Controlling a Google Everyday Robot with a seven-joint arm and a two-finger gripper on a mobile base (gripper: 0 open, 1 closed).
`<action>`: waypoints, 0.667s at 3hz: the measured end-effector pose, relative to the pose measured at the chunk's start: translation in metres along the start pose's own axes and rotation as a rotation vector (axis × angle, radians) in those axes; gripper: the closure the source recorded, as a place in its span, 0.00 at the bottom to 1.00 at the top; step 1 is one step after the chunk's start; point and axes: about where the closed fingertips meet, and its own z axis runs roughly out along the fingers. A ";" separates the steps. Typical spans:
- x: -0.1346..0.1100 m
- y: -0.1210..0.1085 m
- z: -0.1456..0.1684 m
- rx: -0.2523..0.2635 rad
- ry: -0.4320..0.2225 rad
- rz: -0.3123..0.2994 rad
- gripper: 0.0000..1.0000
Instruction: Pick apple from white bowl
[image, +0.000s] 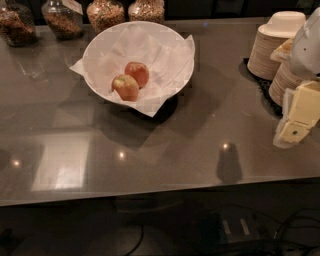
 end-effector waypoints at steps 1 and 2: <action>0.000 0.000 0.000 0.000 0.000 -0.001 0.00; -0.027 -0.016 0.001 0.040 -0.028 -0.100 0.00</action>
Offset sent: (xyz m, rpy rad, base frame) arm 0.0502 0.0525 0.0163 -0.0295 -0.1269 0.2319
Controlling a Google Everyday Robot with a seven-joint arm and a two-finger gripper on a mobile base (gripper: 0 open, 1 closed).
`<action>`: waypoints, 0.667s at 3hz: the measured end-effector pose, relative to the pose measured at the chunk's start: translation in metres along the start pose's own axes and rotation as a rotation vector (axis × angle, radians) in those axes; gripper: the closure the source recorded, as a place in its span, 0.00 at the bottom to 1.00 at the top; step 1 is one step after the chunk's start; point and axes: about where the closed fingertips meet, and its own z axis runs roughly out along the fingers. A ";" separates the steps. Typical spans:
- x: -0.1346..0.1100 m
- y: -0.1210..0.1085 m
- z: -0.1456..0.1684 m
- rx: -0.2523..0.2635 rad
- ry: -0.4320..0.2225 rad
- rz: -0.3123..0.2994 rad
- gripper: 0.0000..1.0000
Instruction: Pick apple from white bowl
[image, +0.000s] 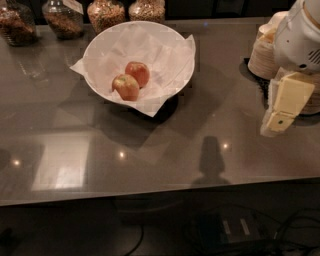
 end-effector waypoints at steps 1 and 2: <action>-0.041 -0.029 0.003 0.031 -0.039 -0.168 0.00; -0.092 -0.055 0.004 0.041 -0.076 -0.382 0.00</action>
Offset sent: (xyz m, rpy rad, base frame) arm 0.1007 0.1372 0.0492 -0.1115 -0.1558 0.6446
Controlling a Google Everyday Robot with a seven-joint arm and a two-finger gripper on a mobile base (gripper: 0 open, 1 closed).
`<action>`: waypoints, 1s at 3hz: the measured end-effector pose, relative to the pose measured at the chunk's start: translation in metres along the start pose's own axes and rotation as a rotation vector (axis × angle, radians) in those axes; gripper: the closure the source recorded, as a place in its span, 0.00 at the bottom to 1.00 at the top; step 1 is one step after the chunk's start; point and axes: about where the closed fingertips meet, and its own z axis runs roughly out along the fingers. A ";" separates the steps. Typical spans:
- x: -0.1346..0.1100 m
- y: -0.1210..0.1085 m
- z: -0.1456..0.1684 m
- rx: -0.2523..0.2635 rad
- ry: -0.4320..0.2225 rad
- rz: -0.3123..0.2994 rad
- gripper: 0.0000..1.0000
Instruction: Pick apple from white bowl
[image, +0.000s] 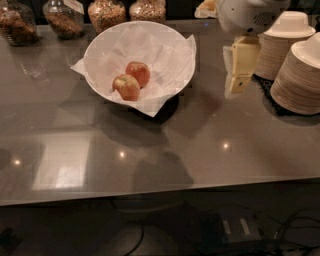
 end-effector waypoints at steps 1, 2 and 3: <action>-0.033 -0.032 0.009 -0.009 -0.041 -0.177 0.00; -0.045 -0.043 0.005 0.019 -0.057 -0.230 0.00; -0.046 -0.043 0.005 0.019 -0.058 -0.230 0.00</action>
Offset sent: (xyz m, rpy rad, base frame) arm 0.0184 0.0296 0.0076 -0.0238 -0.0205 0.1333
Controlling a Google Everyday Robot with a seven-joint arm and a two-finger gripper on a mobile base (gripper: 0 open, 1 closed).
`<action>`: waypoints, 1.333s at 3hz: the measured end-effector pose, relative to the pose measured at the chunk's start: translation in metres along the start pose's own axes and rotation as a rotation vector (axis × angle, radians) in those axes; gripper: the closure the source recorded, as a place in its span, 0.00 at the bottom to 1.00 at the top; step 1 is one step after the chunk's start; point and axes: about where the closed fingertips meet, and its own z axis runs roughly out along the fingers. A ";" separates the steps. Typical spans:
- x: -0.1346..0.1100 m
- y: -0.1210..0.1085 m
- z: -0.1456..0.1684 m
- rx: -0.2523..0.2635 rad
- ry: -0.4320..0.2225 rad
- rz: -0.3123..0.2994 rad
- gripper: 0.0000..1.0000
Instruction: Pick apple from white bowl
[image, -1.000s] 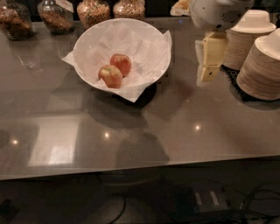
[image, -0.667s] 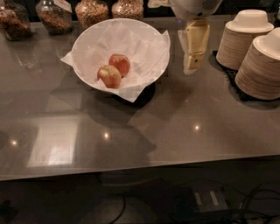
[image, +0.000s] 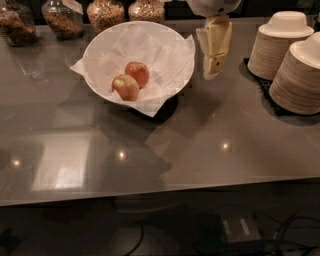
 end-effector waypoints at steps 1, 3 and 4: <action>-0.008 -0.017 0.015 0.017 -0.035 -0.053 0.00; -0.039 -0.070 0.065 0.003 -0.165 -0.216 0.00; -0.051 -0.085 0.086 -0.020 -0.212 -0.268 0.00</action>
Offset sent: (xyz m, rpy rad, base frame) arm 0.0705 0.0868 -0.0218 0.0579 -0.0086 0.3110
